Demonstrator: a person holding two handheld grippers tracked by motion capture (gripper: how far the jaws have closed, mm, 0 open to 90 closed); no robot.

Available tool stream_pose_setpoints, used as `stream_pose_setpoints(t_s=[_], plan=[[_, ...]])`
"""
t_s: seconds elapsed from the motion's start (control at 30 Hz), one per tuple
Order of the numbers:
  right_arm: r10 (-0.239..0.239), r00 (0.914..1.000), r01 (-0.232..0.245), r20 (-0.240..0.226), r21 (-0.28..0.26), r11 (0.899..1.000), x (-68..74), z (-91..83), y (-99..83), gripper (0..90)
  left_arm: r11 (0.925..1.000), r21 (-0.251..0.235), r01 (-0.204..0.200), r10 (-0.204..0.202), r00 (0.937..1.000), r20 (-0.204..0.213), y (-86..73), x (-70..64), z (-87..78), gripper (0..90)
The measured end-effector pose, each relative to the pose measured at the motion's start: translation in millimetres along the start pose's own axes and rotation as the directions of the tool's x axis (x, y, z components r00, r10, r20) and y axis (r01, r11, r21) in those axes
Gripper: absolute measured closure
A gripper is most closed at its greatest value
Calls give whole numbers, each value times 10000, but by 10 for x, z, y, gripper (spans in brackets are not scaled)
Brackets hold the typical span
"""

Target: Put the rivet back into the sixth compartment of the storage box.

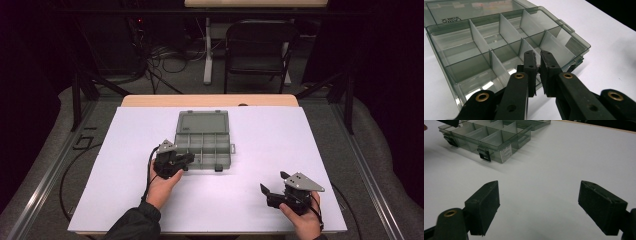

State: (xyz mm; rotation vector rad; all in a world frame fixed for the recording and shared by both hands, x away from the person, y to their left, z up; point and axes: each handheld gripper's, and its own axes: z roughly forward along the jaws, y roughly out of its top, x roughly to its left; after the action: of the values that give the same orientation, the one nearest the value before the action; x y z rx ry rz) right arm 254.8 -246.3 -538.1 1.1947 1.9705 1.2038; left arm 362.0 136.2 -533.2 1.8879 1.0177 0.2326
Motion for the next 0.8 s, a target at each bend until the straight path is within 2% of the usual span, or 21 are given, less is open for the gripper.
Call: stream_pose_setpoints(t_s=[0.1,0.17,0.27,0.47,0.63,0.8], plan=[[-4,10000,4,51,-20,10000,-4,-4,-2,170,10000,45,-8,8,10000,-27,-2,-1,6,837],[-12,10000,12,-15,4,10000,-7,-3,0,170,9998,85,-155,155,9999,-35,-3,1,9,836],[3,10000,-3,-55,2,10000,4,9,1,170,9999,107,-84,83,10000,48,-6,-6,15,826],[14,10000,-14,-36,-4,10000,-2,9,1,170,10000,-28,-26,26,10000,68,-4,-12,-3,739],[3,10000,-3,-70,-8,10000,4,11,5,170,9994,-314,-140,135,9998,-149,6,-14,-84,609],[22,10000,-22,-62,3,10000,2,10,4,170,9977,-641,-213,194,9994,-295,14,-13,-173,517]])
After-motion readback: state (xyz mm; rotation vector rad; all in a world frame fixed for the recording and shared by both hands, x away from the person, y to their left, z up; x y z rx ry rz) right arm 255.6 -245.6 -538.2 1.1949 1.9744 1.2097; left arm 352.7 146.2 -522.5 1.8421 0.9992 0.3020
